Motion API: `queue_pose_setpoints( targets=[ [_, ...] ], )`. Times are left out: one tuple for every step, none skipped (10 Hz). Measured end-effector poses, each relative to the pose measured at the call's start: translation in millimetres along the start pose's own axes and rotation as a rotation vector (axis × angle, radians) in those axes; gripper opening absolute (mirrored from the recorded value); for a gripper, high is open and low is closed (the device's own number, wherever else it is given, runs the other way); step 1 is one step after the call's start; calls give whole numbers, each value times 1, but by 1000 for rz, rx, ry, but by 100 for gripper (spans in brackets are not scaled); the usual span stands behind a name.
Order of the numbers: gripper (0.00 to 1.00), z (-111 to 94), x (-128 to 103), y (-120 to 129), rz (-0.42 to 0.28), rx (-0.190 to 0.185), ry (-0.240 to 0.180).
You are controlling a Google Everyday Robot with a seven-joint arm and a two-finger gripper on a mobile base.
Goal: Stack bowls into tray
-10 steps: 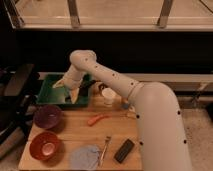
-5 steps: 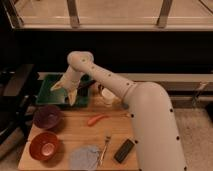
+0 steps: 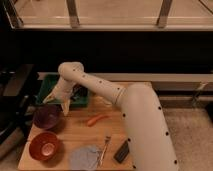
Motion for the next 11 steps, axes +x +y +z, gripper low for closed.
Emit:
queue_pose_setpoints(
  targets=[
    [80, 5, -3, 1, 2, 0, -11],
    [80, 11, -5, 5, 12, 5, -28],
    [80, 21, -4, 10, 25, 8, -47],
    [80, 32, -5, 13, 33, 11, -68],
    [80, 44, -5, 18, 45, 13, -91],
    [80, 52, -4, 22, 58, 15, -107],
    [79, 55, -4, 24, 65, 18, -117],
    [73, 57, -5, 25, 75, 23, -121],
    [62, 55, -6, 26, 82, 28, -118],
    [52, 50, -7, 24, 82, 32, -113],
    [44, 48, -8, 24, 83, 32, -110]
  ],
)
